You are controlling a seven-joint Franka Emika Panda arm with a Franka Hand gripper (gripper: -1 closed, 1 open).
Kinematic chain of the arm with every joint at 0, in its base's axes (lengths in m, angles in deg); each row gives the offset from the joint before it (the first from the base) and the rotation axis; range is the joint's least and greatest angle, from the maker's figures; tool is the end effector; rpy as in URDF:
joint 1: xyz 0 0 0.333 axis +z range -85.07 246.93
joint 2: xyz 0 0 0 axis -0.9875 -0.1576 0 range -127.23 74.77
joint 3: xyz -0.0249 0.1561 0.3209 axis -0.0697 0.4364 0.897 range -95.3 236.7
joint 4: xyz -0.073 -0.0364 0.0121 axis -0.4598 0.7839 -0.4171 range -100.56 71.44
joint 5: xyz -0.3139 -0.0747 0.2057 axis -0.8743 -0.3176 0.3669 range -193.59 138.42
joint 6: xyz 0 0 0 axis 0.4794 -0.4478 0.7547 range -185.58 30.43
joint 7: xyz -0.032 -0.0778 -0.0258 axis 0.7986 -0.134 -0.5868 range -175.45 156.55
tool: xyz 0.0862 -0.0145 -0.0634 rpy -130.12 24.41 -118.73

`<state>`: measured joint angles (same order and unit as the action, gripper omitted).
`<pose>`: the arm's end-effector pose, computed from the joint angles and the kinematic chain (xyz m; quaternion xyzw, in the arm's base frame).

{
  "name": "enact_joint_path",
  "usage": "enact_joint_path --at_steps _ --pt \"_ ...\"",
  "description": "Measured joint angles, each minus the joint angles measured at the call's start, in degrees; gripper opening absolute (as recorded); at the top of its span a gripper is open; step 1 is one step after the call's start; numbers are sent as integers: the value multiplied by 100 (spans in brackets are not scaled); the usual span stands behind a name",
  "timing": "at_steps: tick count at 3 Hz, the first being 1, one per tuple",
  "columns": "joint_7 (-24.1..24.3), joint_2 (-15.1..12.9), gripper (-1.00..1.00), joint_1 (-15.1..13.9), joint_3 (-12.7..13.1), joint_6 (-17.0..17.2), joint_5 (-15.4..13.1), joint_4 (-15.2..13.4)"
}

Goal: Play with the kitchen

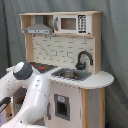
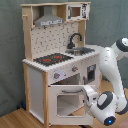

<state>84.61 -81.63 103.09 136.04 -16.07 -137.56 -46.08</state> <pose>0.2397 0.4882 0.2372 0.6873 0.1861 0.5534 0.4321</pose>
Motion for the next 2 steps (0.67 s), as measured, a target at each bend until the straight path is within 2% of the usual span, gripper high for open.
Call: enact_joint_path --at_steps 1,2 --pt "177 9 100 -461 31 0 -58 -291" --pt "331 9 100 -967 38 -81 -305 -389"
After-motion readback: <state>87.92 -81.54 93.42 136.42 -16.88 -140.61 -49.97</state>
